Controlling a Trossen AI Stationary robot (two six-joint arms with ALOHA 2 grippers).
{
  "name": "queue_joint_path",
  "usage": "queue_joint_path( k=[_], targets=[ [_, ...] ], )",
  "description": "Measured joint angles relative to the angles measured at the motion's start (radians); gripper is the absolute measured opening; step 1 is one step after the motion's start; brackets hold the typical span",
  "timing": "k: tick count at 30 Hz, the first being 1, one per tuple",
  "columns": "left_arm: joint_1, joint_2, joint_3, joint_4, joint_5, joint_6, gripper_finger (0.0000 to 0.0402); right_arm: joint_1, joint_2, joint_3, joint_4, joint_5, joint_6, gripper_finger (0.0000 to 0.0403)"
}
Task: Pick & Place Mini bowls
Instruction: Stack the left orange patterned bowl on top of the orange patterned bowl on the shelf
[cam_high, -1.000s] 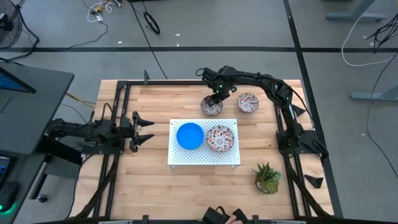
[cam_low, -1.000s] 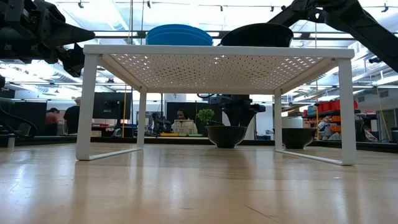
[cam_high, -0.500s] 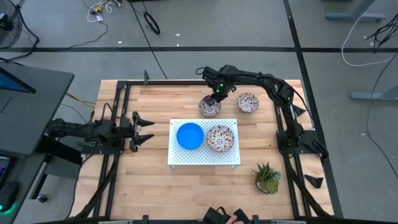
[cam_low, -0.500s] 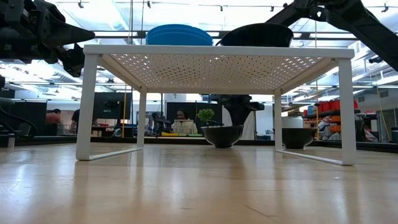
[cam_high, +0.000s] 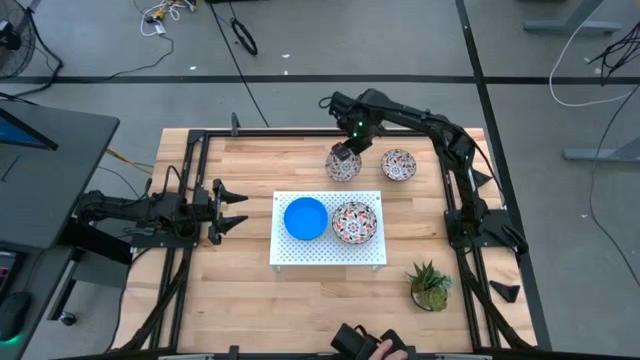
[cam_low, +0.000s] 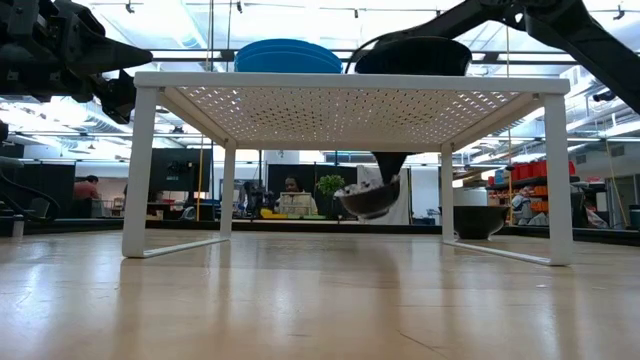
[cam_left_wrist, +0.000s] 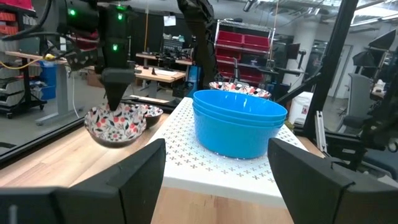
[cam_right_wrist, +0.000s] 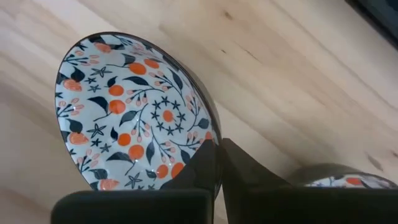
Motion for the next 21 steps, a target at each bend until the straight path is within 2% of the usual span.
queue_joint_path(
  k=[16,21],
  targets=[
    [0.000,0.000,0.000,0.000,0.000,0.000,0.0288,-0.040,0.000,0.324,-0.270,-0.037,-0.027,0.0009],
    [0.000,0.000,0.000,0.000,0.000,0.000,0.0288,-0.043,-0.013,0.391,-0.280,-0.082,-0.011,0.0009]
  ],
)
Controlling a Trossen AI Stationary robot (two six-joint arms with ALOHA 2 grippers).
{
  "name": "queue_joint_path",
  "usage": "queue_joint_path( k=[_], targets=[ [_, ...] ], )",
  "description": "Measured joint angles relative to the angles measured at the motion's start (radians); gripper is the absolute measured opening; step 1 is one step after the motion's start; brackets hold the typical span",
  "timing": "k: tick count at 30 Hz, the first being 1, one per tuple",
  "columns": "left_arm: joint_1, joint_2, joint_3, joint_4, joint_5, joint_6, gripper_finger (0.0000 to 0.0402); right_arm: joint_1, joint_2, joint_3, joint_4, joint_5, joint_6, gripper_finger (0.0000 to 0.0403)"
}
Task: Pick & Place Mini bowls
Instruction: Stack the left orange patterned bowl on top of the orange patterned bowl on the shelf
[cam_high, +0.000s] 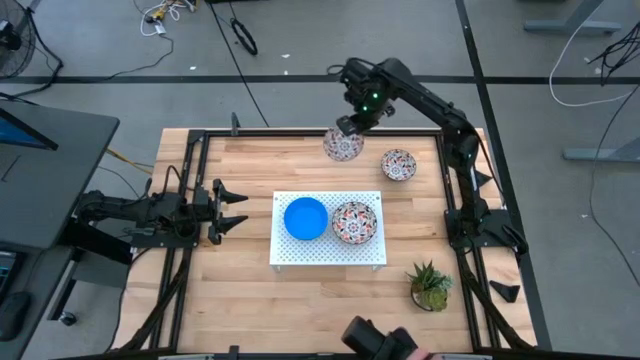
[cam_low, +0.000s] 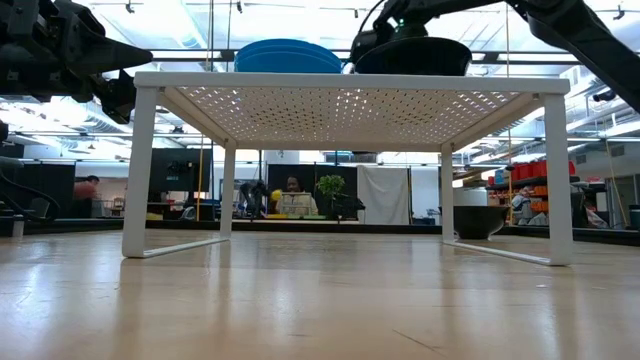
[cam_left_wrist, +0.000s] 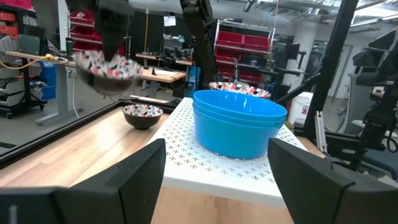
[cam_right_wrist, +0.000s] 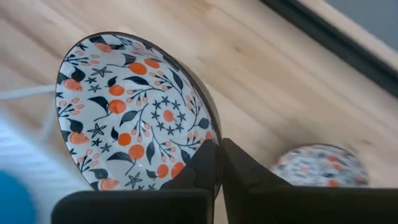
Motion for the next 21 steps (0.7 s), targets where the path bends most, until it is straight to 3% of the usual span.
queue_joint_path(
  k=[7,21],
  targets=[
    [0.000,0.000,0.000,0.000,0.000,0.000,0.0288,0.000,-0.035,0.041,0.004,-0.120,0.064,0.0009],
    [0.000,0.000,0.000,0.000,0.000,0.000,0.0288,0.002,-0.190,0.041,0.002,-0.226,0.153,0.0009]
  ],
)
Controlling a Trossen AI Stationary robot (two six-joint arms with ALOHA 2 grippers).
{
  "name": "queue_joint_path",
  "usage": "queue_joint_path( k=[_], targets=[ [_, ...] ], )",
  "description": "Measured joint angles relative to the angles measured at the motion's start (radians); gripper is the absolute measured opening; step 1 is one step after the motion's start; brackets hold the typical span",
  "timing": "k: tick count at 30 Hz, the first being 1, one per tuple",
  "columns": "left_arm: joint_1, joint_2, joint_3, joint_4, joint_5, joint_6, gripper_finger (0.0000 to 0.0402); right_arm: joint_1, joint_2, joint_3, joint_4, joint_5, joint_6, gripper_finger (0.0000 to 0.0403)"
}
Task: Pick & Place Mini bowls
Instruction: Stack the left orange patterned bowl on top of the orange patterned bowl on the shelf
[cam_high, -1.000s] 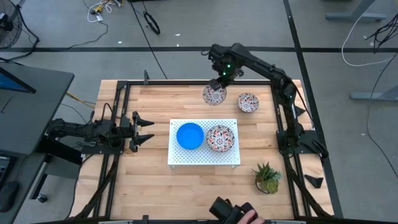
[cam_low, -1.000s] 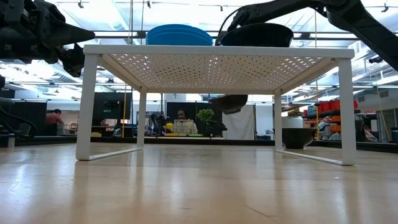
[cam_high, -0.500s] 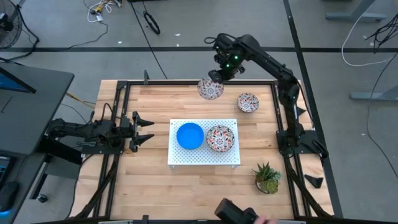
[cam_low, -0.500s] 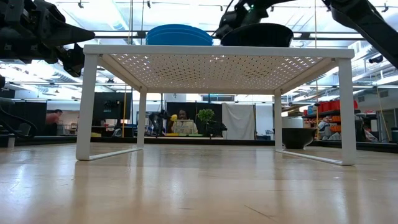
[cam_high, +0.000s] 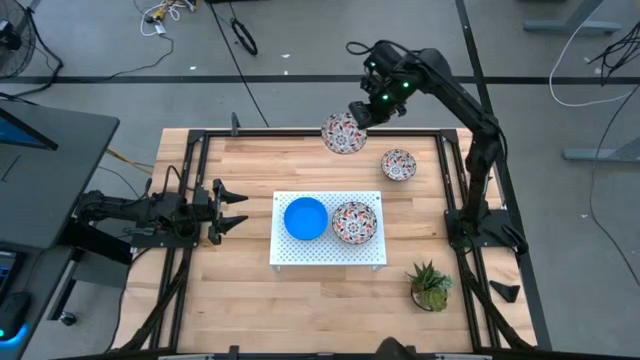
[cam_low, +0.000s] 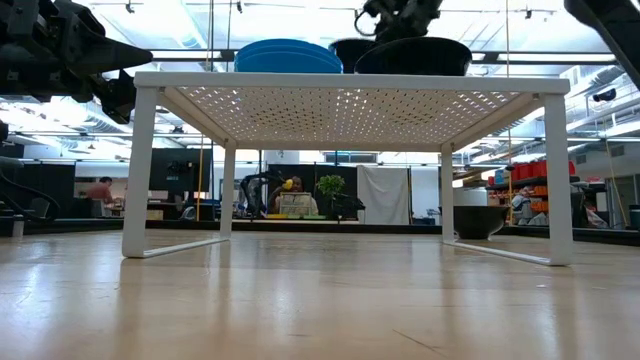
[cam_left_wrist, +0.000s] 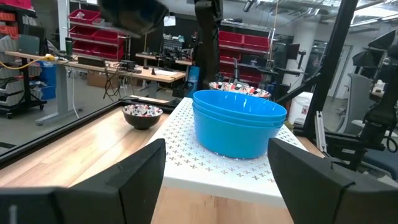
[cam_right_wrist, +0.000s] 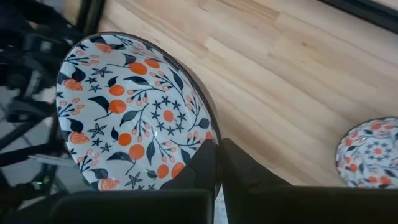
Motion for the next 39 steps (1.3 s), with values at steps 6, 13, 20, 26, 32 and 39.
queue_joint_path(
  k=[6,13,20,26,32,39],
  targets=[
    [0.000,0.000,0.000,0.000,0.000,0.000,0.0288,0.027,-0.041,0.000,0.000,-0.018,0.015,0.0009],
    [0.000,0.000,0.000,0.000,0.000,0.000,0.0288,0.118,-0.039,0.000,0.000,-0.102,0.020,0.0009],
    [0.000,0.000,0.000,0.000,0.000,0.000,0.0288,0.214,-0.039,0.000,0.001,-0.107,0.033,0.0009],
    [0.000,0.000,0.000,0.000,0.000,0.000,0.0288,0.298,-0.063,-0.044,0.004,-0.156,0.019,0.0009],
    [0.000,0.000,0.000,0.000,0.000,0.000,0.0288,0.366,-0.193,-0.295,0.000,-0.131,0.015,0.0009],
    [0.000,0.000,0.000,0.000,0.000,0.000,0.0288,0.420,-0.328,-0.493,0.001,-0.082,0.074,0.0009]
  ],
)
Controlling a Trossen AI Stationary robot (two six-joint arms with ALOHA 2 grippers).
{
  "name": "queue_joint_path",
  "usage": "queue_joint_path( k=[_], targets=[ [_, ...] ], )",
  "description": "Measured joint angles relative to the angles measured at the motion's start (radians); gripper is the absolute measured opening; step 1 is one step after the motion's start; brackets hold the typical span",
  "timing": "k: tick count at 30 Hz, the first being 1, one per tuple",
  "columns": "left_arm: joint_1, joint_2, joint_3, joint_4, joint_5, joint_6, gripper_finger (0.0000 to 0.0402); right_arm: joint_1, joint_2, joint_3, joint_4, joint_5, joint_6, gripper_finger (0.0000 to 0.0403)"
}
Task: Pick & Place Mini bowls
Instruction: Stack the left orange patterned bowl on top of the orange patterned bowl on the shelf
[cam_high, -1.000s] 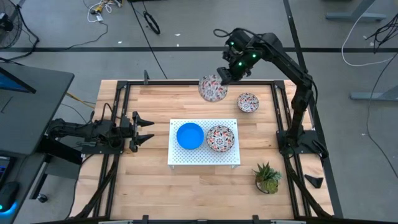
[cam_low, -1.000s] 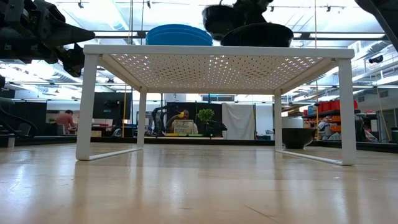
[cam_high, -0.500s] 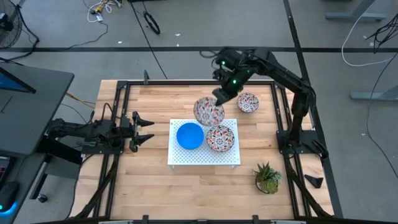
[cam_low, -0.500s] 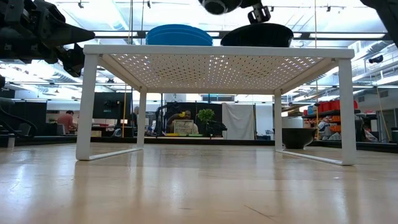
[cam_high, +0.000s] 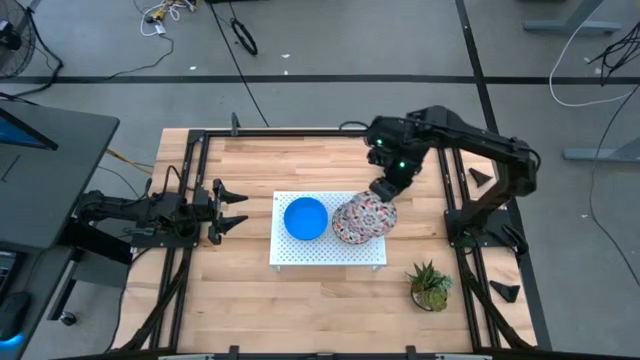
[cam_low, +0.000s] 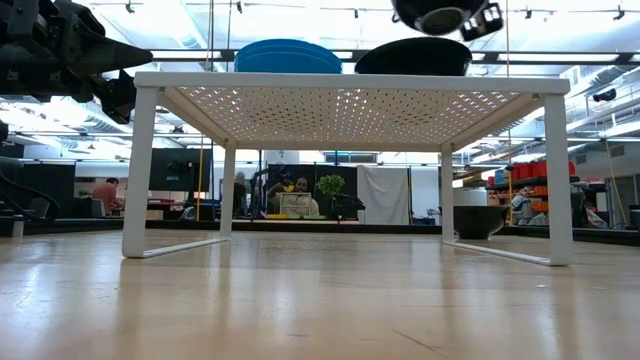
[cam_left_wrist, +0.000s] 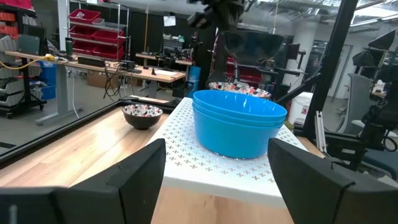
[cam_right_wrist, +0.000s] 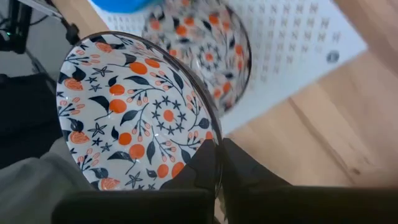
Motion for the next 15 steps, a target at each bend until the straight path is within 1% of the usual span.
queue_joint_path(
  k=[7,10,15],
  targets=[
    [0.000,0.000,0.000,0.000,0.000,0.000,0.0288,0.025,-0.079,-0.091,-0.001,-0.002,0.042,0.0009],
    [0.000,0.000,0.000,0.000,0.000,0.000,0.0288,0.024,-0.080,-0.105,0.004,0.006,0.060,0.0009],
    [0.000,0.000,0.000,0.000,0.000,0.000,0.0288,0.025,-0.069,-0.105,0.063,0.028,0.109,0.0009]
  ],
)
